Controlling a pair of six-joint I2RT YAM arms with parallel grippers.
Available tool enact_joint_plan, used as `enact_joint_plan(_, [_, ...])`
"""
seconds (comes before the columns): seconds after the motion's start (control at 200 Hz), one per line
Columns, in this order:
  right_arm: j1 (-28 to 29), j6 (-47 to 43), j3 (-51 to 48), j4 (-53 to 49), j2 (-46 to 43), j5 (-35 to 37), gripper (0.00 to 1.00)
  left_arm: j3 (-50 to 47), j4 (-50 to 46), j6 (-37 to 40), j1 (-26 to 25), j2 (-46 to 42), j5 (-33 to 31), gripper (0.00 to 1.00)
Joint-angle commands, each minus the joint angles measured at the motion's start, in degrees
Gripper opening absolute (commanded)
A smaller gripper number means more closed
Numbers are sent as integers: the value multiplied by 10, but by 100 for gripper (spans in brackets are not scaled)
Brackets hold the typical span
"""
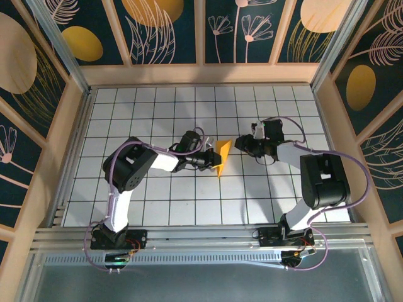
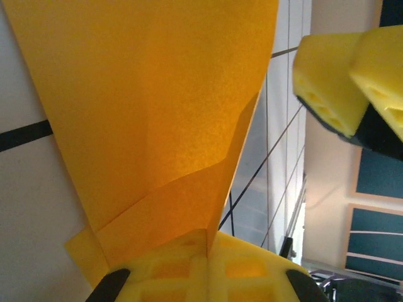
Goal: Fold a paper plane with a square sheet of paper (fold left side to right side)
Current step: Fold the wing for the fifth time at the center of the table.
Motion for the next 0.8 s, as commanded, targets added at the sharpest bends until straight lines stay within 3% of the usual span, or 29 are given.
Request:
enact_joint_plan(0.0, [8, 31, -9, 33, 15, -8, 38, -20, 78, -48, 6, 14, 26, 0])
enact_joint_plan(0.43, [35, 69, -17, 73, 40, -5, 39, -43, 168, -107, 9, 36, 32, 0])
enact_joint_plan(0.796, [52, 86, -13, 93, 64, -5, 38, -46, 181, -118, 10, 46, 32, 0])
